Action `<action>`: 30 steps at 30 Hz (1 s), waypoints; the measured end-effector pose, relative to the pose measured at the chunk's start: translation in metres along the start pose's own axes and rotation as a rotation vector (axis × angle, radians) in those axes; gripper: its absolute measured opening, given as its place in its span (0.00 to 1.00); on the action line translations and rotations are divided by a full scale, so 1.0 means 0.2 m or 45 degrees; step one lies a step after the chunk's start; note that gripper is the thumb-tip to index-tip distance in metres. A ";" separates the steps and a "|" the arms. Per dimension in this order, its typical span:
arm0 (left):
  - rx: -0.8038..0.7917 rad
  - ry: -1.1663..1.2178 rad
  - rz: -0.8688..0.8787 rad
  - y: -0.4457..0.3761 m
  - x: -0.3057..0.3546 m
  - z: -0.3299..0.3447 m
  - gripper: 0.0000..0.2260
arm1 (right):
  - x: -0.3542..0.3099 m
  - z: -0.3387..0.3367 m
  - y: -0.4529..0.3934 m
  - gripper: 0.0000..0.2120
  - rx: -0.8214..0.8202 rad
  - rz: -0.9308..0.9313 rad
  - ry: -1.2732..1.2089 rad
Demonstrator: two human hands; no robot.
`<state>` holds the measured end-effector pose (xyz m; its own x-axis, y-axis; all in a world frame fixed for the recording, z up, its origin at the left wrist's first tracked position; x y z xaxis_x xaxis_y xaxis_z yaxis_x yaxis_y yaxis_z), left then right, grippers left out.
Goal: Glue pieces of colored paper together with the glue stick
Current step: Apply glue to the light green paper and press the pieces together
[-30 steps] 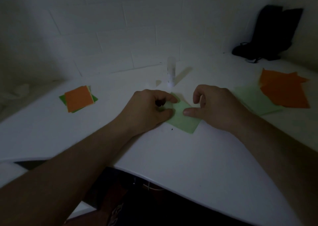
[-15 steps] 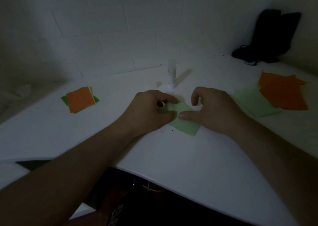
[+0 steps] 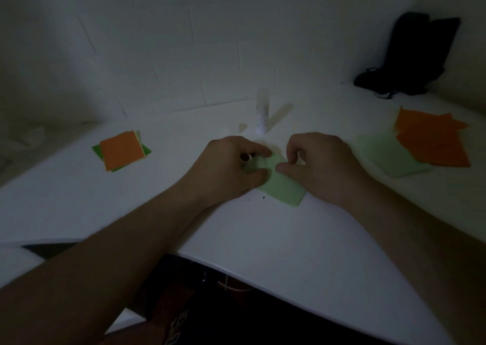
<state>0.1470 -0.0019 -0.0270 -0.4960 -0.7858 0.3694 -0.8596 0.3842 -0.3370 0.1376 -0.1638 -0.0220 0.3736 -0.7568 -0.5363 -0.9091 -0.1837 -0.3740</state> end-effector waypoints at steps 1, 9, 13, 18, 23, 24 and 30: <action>-0.002 0.001 -0.002 0.00 0.00 0.00 0.18 | -0.02 0.01 0.00 0.18 -0.024 -0.031 0.018; -0.008 -0.037 0.000 0.00 0.00 0.00 0.19 | -0.12 0.09 0.06 0.17 -0.262 -0.065 -0.090; -0.017 -0.021 -0.007 0.00 0.01 0.00 0.20 | -0.11 0.11 0.06 0.16 -0.299 -0.065 -0.263; -0.030 -0.005 -0.018 0.00 0.01 0.00 0.19 | -0.05 0.04 0.01 0.11 -0.065 -0.040 -0.197; -0.039 0.016 -0.066 0.00 -0.01 0.00 0.15 | -0.02 0.11 0.04 0.18 -0.233 0.055 -0.243; -0.043 0.032 -0.083 0.00 -0.01 0.00 0.14 | -0.03 0.11 0.05 0.20 -0.249 0.064 -0.240; -0.028 0.179 -0.138 0.02 -0.02 -0.02 0.17 | -0.02 0.14 0.05 0.26 -0.386 0.136 -0.292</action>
<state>0.1457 0.0048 -0.0263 -0.4110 -0.7485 0.5204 -0.9108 0.3125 -0.2698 0.1317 -0.1447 -0.0440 0.2742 -0.6282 -0.7281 -0.9455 -0.3143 -0.0849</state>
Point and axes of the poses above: each hand's wrist, its own y-axis away from the middle knuckle, its own z-axis out of the palm, x = y × z, the point moved 10 cm from there along -y, towards the middle knuckle, and after that the axes turned 7 degrees about -y, right-handed, at the moved point
